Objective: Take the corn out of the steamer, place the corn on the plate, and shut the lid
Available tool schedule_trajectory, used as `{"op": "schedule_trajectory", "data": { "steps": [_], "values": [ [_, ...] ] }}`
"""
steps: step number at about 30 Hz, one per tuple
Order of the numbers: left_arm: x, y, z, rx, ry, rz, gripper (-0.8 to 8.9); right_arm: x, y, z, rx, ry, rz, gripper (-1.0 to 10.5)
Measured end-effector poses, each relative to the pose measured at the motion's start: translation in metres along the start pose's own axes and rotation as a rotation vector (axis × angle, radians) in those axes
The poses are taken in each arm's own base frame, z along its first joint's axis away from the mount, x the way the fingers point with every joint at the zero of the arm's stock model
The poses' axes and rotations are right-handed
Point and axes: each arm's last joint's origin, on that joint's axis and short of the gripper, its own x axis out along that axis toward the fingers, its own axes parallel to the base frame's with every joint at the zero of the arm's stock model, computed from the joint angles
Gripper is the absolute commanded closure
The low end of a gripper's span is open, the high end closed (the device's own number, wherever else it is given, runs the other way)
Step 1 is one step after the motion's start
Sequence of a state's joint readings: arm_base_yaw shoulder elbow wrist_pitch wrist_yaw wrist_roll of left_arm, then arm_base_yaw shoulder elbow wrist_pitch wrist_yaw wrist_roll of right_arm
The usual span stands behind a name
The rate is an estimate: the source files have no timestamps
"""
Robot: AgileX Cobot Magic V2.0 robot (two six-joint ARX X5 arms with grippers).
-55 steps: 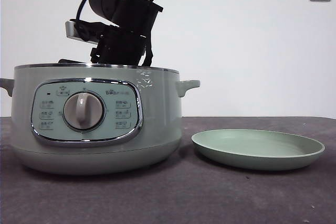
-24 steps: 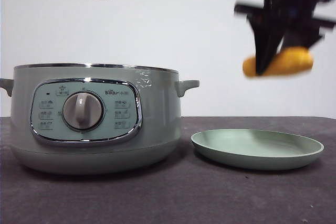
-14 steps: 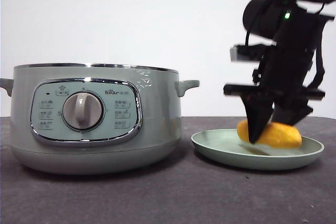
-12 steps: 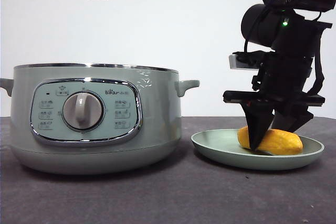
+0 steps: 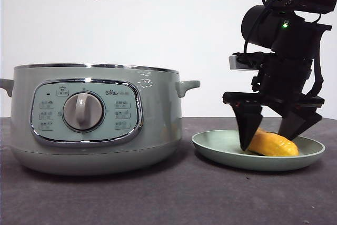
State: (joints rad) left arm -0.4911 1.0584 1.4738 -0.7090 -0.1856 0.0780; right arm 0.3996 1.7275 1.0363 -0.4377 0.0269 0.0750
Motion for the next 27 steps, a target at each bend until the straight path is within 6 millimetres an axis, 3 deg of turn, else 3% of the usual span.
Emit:
{"op": "schedule_trajectory", "data": {
  "steps": [6, 17, 21, 27],
  "values": [
    [0.022, -0.006, -0.003, 0.009, 0.053, -0.072, 8.22, -0.015, 0.000, 0.000, 0.001, -0.013, 0.001, 5.1],
    [0.088, -0.021, -0.022, -0.004, 0.172, -0.099, 8.22, -0.123, -0.004, -0.003, 0.014, -0.313, 0.022, 5.1],
    [0.105, -0.026, -0.046, -0.043, 0.174, -0.096, 8.22, -0.163, -0.006, -0.012, 0.018, -0.446, 0.031, 5.1],
    [0.123, -0.033, -0.088, -0.061, 0.260, -0.099, 8.22, -0.207, -0.008, -0.031, 0.022, -0.581, 0.042, 5.1]
  ]
}}
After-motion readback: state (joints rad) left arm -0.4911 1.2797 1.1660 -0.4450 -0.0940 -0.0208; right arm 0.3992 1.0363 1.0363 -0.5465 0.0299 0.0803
